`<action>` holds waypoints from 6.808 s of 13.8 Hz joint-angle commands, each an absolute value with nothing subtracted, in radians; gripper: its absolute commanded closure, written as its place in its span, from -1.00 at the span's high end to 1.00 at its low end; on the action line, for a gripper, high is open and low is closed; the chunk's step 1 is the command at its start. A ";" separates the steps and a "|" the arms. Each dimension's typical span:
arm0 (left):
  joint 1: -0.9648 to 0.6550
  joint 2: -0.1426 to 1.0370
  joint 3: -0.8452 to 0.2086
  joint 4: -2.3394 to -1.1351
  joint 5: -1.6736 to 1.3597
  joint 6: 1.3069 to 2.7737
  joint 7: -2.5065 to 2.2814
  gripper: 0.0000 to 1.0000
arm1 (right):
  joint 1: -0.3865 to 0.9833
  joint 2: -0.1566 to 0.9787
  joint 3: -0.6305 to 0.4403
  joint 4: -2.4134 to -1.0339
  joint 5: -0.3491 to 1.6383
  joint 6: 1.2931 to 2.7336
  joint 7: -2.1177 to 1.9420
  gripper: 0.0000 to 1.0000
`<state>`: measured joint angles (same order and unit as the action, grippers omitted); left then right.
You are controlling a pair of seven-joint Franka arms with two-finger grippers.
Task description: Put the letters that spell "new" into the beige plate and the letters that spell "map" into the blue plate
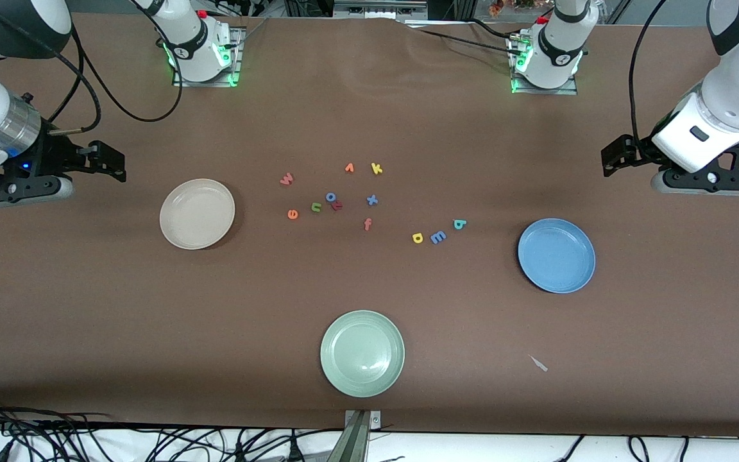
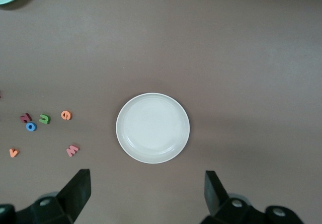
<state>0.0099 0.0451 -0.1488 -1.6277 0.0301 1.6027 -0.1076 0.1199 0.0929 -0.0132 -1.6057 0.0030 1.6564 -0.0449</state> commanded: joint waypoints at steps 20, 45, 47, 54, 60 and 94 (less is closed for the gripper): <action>-0.017 0.057 -0.161 -1.631 0.005 1.534 -0.083 1.00 | 0.120 0.063 0.044 -1.693 0.048 1.647 0.008 1.00; -0.305 0.609 -0.213 -1.718 0.072 2.246 0.214 1.00 | 0.121 0.106 0.479 -2.436 0.040 2.555 0.787 1.00; -0.316 0.624 -0.215 -1.723 0.074 2.252 0.256 1.00 | 0.143 0.142 0.479 -2.473 0.040 2.641 0.816 1.00; -0.340 0.658 -0.213 -1.756 0.078 2.347 0.333 0.93 | 0.189 0.247 0.466 -2.477 -0.006 2.735 0.880 1.00; -0.342 0.687 -0.213 -1.773 0.137 2.416 0.331 0.46 | 0.189 0.327 0.393 -2.468 -0.132 2.804 0.879 1.00; 0.091 0.497 -0.380 -1.762 0.106 1.990 0.446 1.00 | 0.486 0.287 0.058 -2.398 -0.176 2.683 0.787 -0.40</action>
<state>0.0894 0.5111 -0.3509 -1.7272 0.1154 1.9963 0.5727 0.4787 0.3354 0.0831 -2.4234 -0.1624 2.7716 0.8355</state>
